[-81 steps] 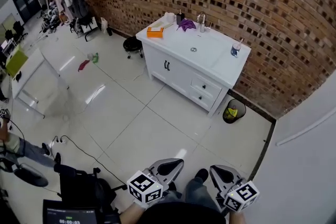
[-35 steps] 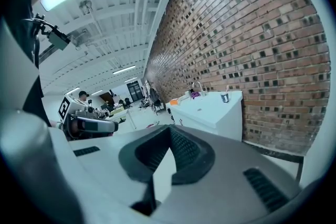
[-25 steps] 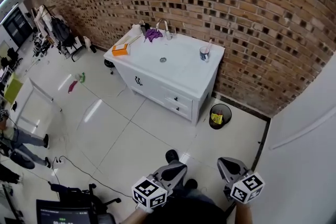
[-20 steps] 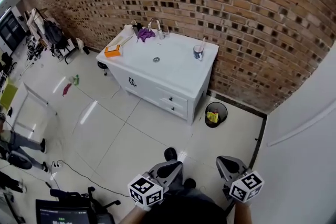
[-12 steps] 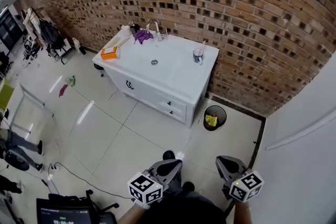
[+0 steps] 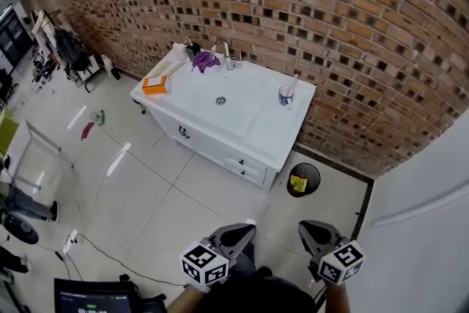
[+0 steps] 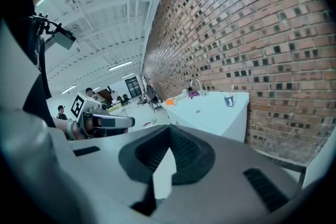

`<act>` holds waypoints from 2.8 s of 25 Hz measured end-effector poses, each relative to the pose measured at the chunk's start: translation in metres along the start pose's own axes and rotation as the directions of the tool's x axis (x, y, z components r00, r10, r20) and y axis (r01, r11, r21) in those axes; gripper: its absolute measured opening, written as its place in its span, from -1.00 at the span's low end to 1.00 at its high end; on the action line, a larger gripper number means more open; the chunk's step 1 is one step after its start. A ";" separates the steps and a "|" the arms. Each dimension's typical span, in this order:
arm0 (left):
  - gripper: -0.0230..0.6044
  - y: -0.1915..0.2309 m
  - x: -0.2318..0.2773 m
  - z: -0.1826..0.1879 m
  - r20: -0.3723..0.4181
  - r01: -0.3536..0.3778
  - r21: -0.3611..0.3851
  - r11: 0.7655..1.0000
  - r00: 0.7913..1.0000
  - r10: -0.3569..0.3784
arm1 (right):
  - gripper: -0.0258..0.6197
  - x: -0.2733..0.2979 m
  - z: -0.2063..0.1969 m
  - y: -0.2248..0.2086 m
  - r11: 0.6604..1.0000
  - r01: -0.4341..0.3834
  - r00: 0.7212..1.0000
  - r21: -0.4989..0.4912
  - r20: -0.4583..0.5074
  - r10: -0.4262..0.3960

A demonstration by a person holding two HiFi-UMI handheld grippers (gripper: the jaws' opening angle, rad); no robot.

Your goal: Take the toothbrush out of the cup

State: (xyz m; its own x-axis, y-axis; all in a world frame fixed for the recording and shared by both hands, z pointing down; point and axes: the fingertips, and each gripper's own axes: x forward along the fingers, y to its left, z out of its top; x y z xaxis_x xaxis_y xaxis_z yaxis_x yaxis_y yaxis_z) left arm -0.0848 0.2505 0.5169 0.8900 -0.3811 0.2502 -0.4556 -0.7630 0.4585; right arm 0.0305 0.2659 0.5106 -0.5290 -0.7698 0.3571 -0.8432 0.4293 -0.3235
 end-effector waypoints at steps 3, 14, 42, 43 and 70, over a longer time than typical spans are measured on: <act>-0.93 0.019 0.004 0.011 -0.003 0.004 -0.006 1.000 1.000 -0.004 | -0.96 0.018 0.013 -0.004 1.000 0.007 1.000 -0.002 -0.007 -0.007; -0.93 0.081 0.017 0.054 -0.006 0.054 -0.017 0.998 0.998 -0.055 | -0.96 0.083 0.043 -0.010 0.999 0.035 0.999 0.006 -0.040 -0.035; -0.93 0.161 0.079 0.094 -0.058 0.018 -0.017 1.000 0.998 -0.019 | -0.96 0.174 0.078 -0.078 0.999 -0.026 0.998 0.031 -0.055 0.028; -0.93 0.161 0.087 0.099 -0.058 0.014 -0.013 1.000 0.998 -0.015 | -0.96 0.177 0.084 -0.086 0.999 -0.036 0.998 0.021 -0.050 0.037; -0.93 0.174 0.273 0.177 -0.028 -0.065 -0.038 0.997 0.998 0.064 | -0.96 0.210 0.134 -0.285 0.988 -0.145 0.985 0.059 -0.087 0.150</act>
State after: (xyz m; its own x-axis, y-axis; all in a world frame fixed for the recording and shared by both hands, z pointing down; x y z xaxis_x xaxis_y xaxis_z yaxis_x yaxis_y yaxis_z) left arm 0.0819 -0.0789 0.5139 0.8584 -0.4143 0.3026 -0.5126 -0.7161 0.4737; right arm 0.1723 -0.0813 0.5606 -0.6556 -0.6527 0.3797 -0.7505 0.5080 -0.4227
